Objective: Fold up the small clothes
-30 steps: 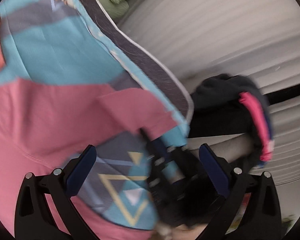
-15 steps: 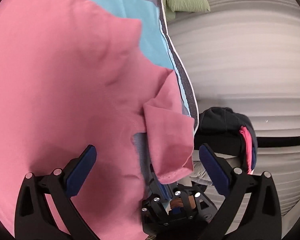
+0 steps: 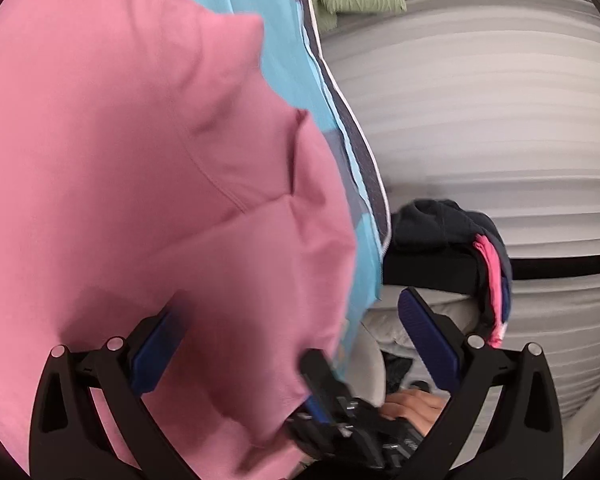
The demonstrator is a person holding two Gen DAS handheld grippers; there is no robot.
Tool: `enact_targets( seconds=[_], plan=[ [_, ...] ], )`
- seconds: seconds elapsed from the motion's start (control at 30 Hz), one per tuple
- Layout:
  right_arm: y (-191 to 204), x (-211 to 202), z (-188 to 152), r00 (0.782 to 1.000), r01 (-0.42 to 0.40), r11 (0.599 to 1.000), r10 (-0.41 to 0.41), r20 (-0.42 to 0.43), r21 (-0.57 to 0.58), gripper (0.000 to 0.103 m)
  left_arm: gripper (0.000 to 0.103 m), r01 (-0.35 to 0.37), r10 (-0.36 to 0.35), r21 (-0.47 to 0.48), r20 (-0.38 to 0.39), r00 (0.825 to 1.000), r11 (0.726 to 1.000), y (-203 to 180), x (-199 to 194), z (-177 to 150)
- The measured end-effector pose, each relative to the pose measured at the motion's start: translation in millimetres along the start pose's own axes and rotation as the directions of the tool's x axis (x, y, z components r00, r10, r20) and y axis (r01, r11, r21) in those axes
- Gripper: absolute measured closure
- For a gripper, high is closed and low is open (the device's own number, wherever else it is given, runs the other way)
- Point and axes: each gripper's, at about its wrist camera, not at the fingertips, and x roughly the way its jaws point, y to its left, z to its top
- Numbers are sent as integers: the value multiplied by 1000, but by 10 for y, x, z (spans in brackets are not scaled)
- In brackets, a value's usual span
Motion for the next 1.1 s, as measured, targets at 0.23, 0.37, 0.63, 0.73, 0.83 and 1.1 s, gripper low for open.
enact_targets(
  seconds=[0.23,0.37,0.63,0.73,0.83,1.1],
  plan=[
    [-134,104,7,999,-20,995,24,-40,102,101,38,-35,34,26,8,999,999,44,-44,-121],
    [-141,107,-106,998,-11,992,18,-55,129,100,70,-49,49,3,27,998,999,139,-101,-202],
    [-227,188,-134,996,-13,987,27,-85,160,100,101,-86,82,21,136,987,996,202,-285,-212],
    [-280,186,-130,995,-16,983,34,-99,182,100,102,-65,62,15,149,987,998,271,-298,-218],
    [-412,368,-67,993,1,981,23,-118,196,100,102,-12,8,23,168,986,1000,248,-350,-234],
    [-768,487,97,991,59,946,-16,-136,320,50,102,45,-72,118,237,969,992,-189,-771,-223]
  ],
)
